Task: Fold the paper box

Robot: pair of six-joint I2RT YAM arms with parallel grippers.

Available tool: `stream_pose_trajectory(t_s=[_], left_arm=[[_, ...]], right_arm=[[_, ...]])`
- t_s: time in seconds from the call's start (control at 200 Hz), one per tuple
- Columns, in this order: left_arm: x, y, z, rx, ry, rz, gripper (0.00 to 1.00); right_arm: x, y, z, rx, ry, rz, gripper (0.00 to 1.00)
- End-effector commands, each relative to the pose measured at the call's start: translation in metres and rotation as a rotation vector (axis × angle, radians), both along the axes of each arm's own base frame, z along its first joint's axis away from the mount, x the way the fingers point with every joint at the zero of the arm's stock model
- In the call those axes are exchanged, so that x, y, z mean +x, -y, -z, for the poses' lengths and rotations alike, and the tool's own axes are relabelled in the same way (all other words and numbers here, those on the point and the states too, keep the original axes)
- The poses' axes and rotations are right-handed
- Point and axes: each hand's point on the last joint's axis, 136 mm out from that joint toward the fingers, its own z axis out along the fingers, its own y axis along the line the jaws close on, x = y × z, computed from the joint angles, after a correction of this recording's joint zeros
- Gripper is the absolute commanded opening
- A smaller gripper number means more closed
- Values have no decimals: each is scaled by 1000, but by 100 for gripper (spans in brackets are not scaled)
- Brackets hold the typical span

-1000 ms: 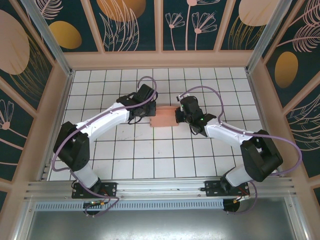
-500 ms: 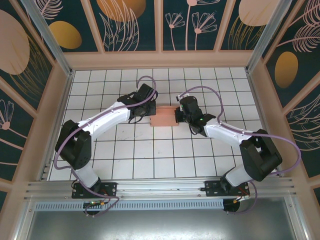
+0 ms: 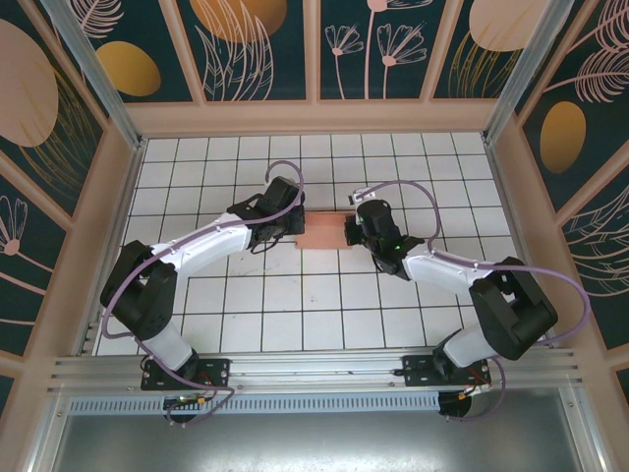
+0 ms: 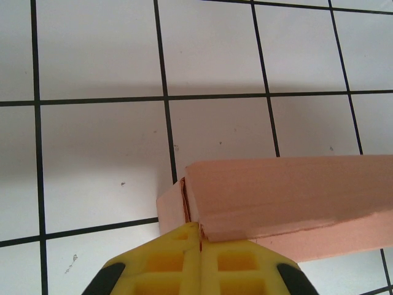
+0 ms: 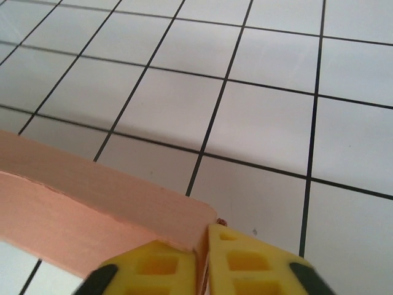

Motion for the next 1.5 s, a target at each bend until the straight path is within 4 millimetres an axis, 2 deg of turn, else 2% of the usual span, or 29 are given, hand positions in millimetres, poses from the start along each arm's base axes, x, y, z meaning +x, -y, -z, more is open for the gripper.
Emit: stream_pose_trajectory(t_s=[0.0, 0.04, 0.11, 0.245, 0.38, 0.48, 0.601, 0.776, 0.851, 1.006, 1.206, 1.361, 1.496], left_arm=[[-20, 9, 27, 17, -90, 77, 0], [-20, 8, 27, 28, -90, 78, 0], [-20, 5, 29, 47, -90, 79, 0], [-20, 4, 29, 58, -89, 84, 0], [-20, 7, 28, 43, -90, 94, 0], [-20, 9, 28, 39, -88, 101, 0], [-21, 10, 29, 32, -90, 109, 0], [-22, 11, 29, 31, -88, 117, 0], [-22, 11, 30, 31, -88, 117, 0], [-22, 10, 30, 35, -87, 121, 0], [-23, 10, 31, 43, -86, 131, 0], [-23, 8, 26, 42, -73, 133, 6], [-25, 5, 19, 43, -54, 136, 27]], right_arm=[[-23, -13, 0, 14, -29, -83, 26], [-23, -12, -9, 27, -7, -83, 36], [-24, -10, -25, 51, 33, -80, 47], [-24, -4, -51, 85, 93, -58, 61], [-17, 4, -68, 165, 83, -7, 69], [-5, 11, -73, 270, 22, 65, 69], [14, 21, -59, 312, -87, 168, 63], [25, 8, -38, 291, -205, 176, 50], [26, 6, -29, 280, -231, 178, 46], [20, 19, -7, 234, -259, 228, 38], [10, 28, 18, 210, -296, 258, 35], [11, 27, 19, 216, -297, 262, 33], [13, 26, 14, 222, -289, 262, 33]])
